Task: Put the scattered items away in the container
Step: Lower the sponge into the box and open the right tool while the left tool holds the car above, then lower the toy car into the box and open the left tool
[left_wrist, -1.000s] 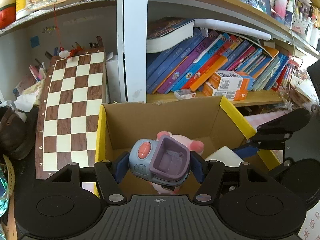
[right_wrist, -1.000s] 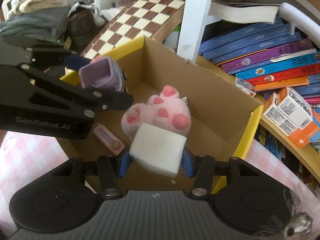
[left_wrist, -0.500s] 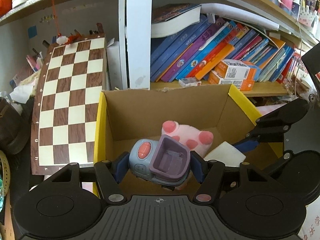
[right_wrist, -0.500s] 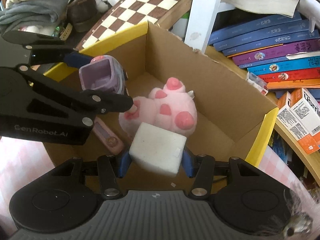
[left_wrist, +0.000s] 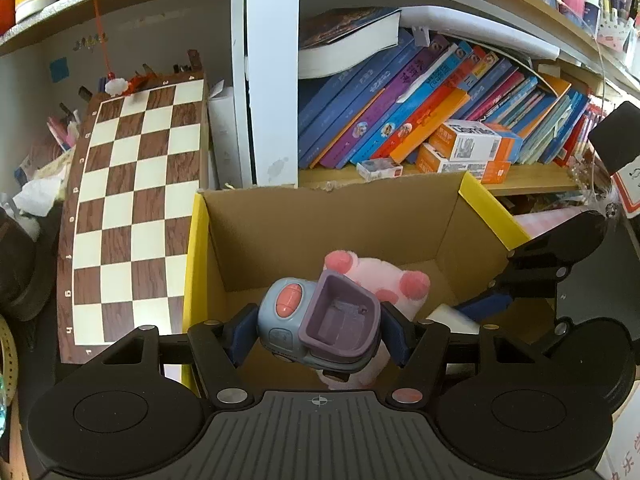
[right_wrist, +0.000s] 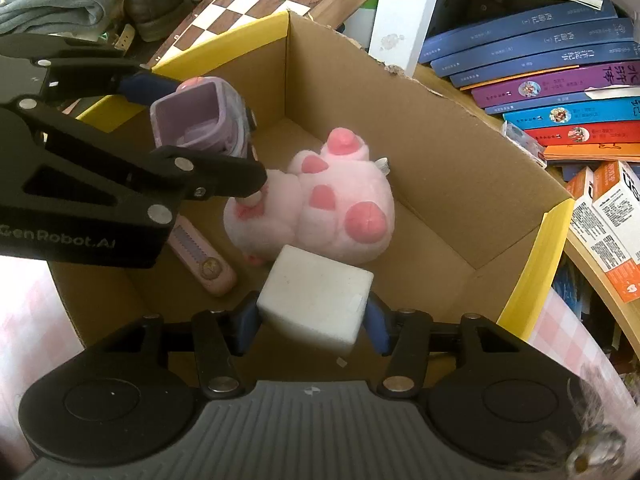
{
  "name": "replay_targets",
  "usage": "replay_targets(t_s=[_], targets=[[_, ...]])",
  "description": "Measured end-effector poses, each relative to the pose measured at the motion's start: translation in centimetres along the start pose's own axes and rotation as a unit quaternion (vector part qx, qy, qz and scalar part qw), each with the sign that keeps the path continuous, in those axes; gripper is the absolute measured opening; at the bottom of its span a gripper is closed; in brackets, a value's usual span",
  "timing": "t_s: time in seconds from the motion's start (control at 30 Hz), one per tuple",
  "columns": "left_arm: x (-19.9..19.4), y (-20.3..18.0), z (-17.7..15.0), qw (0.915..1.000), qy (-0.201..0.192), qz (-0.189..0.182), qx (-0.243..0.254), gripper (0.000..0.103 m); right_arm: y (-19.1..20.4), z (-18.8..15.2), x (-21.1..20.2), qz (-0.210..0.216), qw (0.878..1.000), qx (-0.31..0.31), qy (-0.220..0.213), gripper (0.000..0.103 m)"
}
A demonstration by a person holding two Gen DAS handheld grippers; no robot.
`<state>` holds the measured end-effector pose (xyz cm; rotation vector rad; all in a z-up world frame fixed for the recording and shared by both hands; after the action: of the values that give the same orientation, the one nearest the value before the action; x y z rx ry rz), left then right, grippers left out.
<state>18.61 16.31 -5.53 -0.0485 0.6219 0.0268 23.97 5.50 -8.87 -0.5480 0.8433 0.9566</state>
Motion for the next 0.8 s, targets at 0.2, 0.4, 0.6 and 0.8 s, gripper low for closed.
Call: replay_targets(t_s=[0.2, 0.4, 0.6, 0.8], targets=[[0.3, -0.1, -0.1, 1.0, 0.004, 0.001, 0.001, 0.064, 0.1, 0.2, -0.7, -0.003, 1.0, -0.001, -0.015, 0.065], [0.7, -0.2, 0.2, 0.9999, 0.002, 0.005, 0.009, 0.064, 0.0, 0.4, -0.8, 0.001, 1.0, 0.004, -0.022, 0.069], [1.3, -0.1, 0.7, 0.9993, -0.001, 0.018, 0.033, 0.064, 0.1, 0.4, -0.9, 0.001, 1.0, 0.005, -0.027, 0.069], [1.8, 0.1, 0.8, 0.9991, 0.004, 0.022, 0.036, 0.064, 0.2, 0.4, -0.9, 0.0, 1.0, 0.006, -0.027, 0.069]])
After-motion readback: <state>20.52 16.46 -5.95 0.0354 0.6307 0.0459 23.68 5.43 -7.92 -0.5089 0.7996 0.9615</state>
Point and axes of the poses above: each gripper's, at about its wrist camera, not at the fingertips, and x roughly the way its jaws point, y to its left, z to its top, the point moved 2 cm from there along x, roughly the way its jaws point, and after that the axes turned 8 degrees about -y, right-handed, at the moved point
